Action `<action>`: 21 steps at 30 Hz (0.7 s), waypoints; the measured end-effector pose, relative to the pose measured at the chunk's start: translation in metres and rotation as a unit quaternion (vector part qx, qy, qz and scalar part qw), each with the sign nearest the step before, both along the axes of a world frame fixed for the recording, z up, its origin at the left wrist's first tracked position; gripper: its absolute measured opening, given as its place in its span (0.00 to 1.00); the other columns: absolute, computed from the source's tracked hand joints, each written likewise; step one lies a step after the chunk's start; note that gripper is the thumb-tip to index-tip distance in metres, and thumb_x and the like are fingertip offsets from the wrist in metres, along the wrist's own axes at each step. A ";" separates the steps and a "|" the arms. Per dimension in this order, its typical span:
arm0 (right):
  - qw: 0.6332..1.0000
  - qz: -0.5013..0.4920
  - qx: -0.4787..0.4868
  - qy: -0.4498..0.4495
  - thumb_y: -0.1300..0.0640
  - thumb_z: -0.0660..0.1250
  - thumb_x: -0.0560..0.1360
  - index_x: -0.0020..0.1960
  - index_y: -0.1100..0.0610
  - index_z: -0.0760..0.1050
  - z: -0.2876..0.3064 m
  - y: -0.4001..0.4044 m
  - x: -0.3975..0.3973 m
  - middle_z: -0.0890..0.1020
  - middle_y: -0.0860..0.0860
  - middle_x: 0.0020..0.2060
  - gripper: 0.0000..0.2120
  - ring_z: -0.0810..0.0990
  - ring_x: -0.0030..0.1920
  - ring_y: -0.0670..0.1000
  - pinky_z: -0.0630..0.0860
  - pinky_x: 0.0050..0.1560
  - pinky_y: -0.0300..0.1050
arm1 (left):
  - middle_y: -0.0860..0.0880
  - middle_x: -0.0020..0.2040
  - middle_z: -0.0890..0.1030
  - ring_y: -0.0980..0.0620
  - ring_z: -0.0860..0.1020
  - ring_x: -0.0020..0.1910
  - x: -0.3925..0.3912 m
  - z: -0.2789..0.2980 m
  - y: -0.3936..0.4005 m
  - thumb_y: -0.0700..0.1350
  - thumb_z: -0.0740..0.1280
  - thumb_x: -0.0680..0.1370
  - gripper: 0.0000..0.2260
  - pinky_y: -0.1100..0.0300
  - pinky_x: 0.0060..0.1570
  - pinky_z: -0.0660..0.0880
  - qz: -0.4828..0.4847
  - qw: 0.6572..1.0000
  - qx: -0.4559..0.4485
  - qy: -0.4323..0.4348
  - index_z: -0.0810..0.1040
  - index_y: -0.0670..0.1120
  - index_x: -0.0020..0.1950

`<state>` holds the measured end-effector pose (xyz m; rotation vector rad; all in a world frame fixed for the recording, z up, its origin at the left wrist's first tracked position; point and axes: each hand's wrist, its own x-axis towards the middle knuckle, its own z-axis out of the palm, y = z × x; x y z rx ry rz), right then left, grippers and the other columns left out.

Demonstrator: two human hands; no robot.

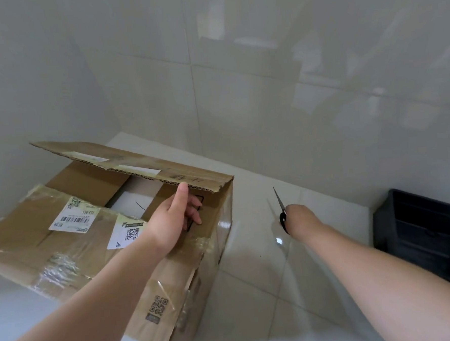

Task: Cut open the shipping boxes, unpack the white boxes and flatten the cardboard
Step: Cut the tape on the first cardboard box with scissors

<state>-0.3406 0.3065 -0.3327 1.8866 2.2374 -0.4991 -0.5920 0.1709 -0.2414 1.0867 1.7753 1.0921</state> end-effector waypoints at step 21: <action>0.983 -0.145 -0.066 -0.096 0.63 0.64 0.73 0.62 0.62 0.74 -0.051 -0.001 0.077 0.78 0.55 0.61 0.18 0.77 0.62 0.53 0.73 0.57 0.40 | 0.46 0.34 0.82 0.54 0.70 0.30 0.008 -0.010 0.013 0.72 0.41 0.71 0.40 0.56 0.42 0.67 -0.031 0.999 -0.001 -0.043 0.80 0.42 0.42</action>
